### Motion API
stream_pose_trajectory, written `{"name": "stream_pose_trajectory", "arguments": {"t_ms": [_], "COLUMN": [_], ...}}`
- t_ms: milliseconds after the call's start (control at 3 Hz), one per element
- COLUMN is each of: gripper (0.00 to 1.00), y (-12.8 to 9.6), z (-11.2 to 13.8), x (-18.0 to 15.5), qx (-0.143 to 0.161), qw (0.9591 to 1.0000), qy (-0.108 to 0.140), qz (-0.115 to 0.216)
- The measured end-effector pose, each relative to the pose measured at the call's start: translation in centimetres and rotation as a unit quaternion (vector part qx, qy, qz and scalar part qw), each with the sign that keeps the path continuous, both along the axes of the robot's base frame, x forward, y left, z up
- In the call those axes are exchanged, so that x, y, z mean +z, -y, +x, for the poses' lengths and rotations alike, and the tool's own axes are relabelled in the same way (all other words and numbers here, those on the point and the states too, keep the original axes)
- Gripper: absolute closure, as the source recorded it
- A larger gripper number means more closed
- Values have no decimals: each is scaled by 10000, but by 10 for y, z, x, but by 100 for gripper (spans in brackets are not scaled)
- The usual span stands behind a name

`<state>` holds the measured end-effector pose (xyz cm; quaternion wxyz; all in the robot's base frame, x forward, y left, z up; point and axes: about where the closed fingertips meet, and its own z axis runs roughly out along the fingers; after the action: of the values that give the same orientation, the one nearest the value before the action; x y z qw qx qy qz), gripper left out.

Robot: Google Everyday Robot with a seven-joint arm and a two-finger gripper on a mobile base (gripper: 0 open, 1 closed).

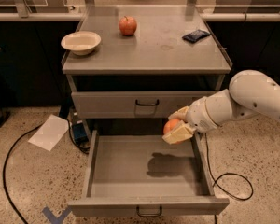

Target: Place orange into middle drawer

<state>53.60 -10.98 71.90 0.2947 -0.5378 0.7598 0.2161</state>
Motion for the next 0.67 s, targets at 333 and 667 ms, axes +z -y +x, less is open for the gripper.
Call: {"name": "stream_pose_trajectory", "arguments": {"t_ms": [333,667], "gripper": [100,100], "y": [0,-12], "z": [0,-1], "x": [0,-20], "qx": [0,20], "qw": [10000,10000], "qy": [0,-9], "qz": [0,25]}}
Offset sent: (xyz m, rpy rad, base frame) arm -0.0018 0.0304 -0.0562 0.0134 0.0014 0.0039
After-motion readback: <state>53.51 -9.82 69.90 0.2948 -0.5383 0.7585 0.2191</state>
